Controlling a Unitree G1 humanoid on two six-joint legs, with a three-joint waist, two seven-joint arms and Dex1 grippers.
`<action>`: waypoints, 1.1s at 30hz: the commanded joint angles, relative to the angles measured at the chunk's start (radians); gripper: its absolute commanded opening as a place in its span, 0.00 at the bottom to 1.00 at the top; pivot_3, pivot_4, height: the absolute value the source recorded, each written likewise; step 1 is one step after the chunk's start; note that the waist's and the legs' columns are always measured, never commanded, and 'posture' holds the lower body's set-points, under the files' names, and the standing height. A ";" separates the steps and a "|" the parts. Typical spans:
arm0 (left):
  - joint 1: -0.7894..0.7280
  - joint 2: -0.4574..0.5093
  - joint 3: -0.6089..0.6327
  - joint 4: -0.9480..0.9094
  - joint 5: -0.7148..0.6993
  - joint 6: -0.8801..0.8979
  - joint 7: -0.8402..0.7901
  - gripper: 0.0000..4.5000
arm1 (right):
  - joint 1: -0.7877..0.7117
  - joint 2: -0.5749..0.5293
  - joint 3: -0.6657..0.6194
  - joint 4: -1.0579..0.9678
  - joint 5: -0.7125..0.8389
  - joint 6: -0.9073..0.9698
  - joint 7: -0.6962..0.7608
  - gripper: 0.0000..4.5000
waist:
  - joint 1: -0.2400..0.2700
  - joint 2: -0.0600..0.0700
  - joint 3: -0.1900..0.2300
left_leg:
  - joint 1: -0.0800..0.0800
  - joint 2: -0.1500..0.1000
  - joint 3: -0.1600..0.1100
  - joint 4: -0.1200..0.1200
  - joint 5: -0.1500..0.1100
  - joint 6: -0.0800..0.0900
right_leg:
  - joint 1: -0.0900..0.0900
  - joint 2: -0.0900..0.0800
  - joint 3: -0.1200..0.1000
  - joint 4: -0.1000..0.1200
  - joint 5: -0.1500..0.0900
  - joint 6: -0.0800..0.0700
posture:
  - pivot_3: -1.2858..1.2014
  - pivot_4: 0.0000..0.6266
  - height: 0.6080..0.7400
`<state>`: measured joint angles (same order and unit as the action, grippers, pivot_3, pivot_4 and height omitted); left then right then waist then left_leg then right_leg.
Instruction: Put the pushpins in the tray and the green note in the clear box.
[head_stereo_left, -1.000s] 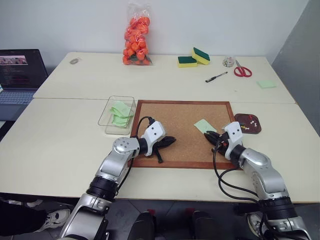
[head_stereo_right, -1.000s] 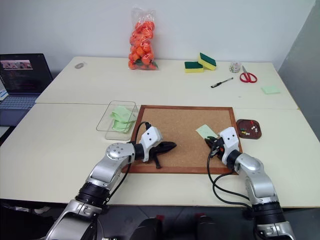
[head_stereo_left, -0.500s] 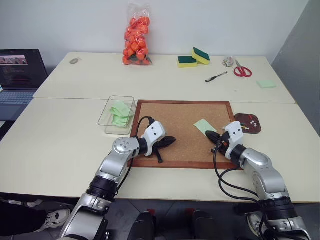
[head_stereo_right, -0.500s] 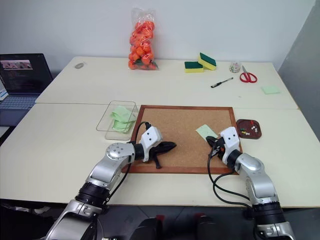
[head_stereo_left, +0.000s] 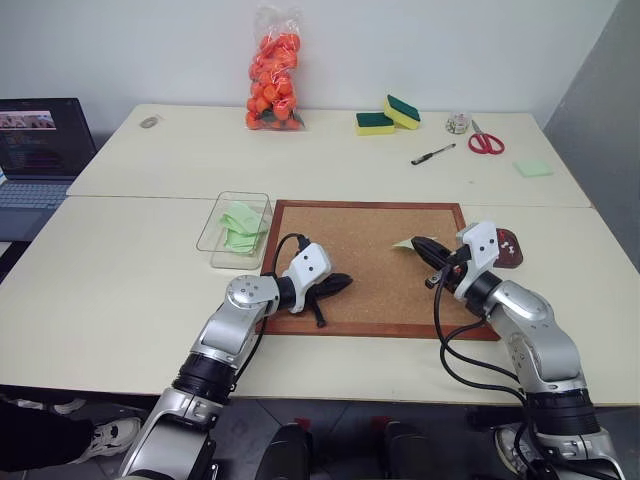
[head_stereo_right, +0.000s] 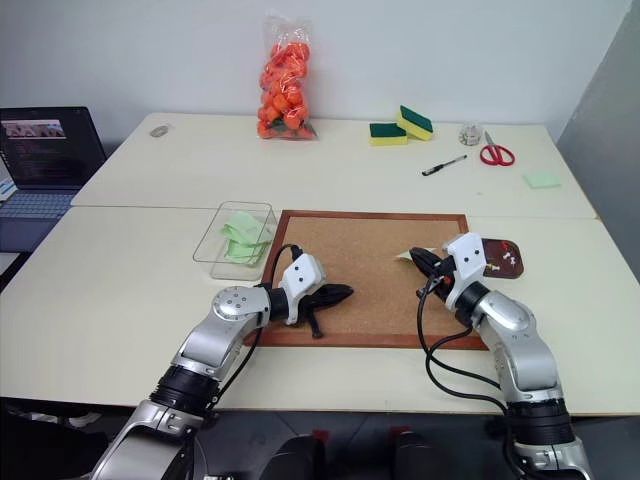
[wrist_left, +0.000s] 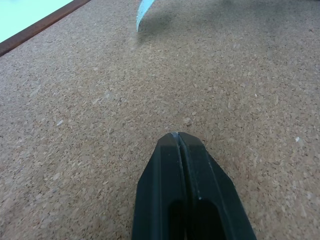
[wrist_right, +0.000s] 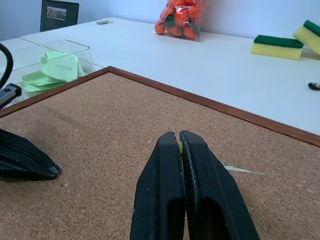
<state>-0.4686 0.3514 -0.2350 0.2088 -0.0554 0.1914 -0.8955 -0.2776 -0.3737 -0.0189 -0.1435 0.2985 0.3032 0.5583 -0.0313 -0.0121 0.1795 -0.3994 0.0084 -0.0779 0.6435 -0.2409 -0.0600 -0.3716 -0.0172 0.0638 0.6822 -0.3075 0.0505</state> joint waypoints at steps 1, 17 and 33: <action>-0.046 -0.002 0.033 0.029 -0.008 0.018 0.035 0.00 | -0.020 -0.022 -0.040 -0.072 0.025 0.008 0.000 0.00 | 0.001 0.000 0.000 | 0.000 0.000 0.000 0.000 0.000 0.000 | 0.000 0.000 0.000 0.000 0.000 0.000 | 0.52 0.24 1.00; -0.225 0.007 0.078 0.048 -0.085 -0.083 -0.061 0.64 | -0.052 -0.050 -0.047 -0.088 0.036 0.029 0.013 0.00 | -0.001 -0.002 0.002 | -0.002 0.000 0.000 -0.001 0.000 0.000 | -0.002 0.000 0.000 0.000 0.000 0.000 | 0.52 0.24 1.00; -0.368 -0.081 0.013 0.388 0.015 -0.572 -0.109 0.83 | -0.057 -0.056 -0.033 -0.176 0.092 0.157 0.016 0.00 | -0.001 -0.003 0.002 | -0.002 0.000 0.000 0.000 0.000 0.000 | -0.002 0.001 0.000 0.000 0.000 0.000 | 0.52 0.24 1.00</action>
<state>-0.8034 0.2816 -0.2137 0.5708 -0.0535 -0.3220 -1.0011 -0.3155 -0.4252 -0.0408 -0.2594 0.3594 0.4454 0.5706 -0.0326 -0.0147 0.1811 -0.4013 0.0083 -0.0777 0.6433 -0.2409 -0.0601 -0.3737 -0.0165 0.0638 0.6820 -0.3075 0.0505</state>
